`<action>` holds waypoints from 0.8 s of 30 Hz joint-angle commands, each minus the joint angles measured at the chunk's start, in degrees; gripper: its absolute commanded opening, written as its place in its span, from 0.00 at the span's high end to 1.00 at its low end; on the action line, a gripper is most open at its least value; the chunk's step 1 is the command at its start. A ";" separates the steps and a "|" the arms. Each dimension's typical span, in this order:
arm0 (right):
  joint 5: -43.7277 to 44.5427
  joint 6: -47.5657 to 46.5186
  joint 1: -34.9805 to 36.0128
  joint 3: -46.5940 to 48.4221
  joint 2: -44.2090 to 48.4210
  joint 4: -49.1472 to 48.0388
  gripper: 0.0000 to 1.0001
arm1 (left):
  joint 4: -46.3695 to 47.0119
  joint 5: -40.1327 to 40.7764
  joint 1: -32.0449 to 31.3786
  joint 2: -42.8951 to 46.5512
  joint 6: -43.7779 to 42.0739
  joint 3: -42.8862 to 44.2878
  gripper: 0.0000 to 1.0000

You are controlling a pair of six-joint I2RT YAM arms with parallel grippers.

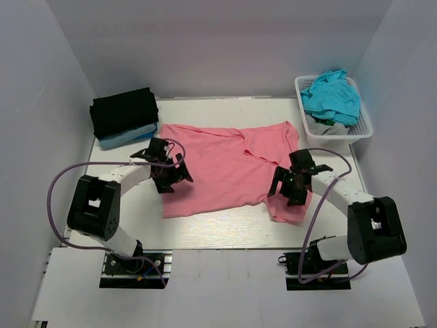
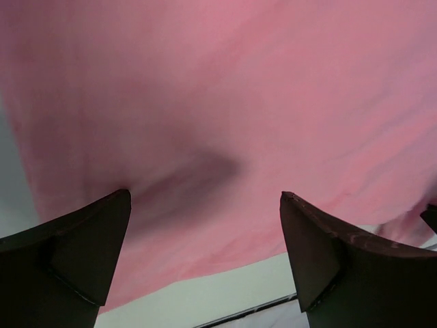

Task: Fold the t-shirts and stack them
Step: Flatten out the tshirt

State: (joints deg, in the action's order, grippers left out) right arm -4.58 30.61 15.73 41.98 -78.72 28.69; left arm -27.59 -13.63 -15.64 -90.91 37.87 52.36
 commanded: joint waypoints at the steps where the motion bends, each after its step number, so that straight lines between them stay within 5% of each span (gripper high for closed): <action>1: -2.01 4.45 1.58 -5.47 4.62 0.14 0.10 | -0.35 3.07 -0.09 7.93 2.29 -5.58 0.00; 8: -8.68 9.73 7.38 -14.02 12.88 5.05 0.10 | -12.46 12.91 -0.09 17.33 7.30 -12.63 0.00; 14: -11.50 12.37 13.01 -9.99 22.01 11.47 0.10 | -21.52 17.93 -0.09 24.64 7.31 -9.23 0.00; 20: -1.69 8.59 13.45 1.60 16.15 10.78 0.10 | -17.07 15.47 -0.09 25.79 3.80 -1.04 0.00; 24: 13.77 12.01 12.75 8.63 9.12 10.87 0.11 | -14.69 13.64 -0.09 19.03 2.21 5.55 0.00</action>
State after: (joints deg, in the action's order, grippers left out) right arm -3.81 40.69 29.15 46.85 -66.67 39.46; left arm -45.50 1.02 -15.51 -68.45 42.11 54.04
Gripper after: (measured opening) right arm 0.896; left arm 0.997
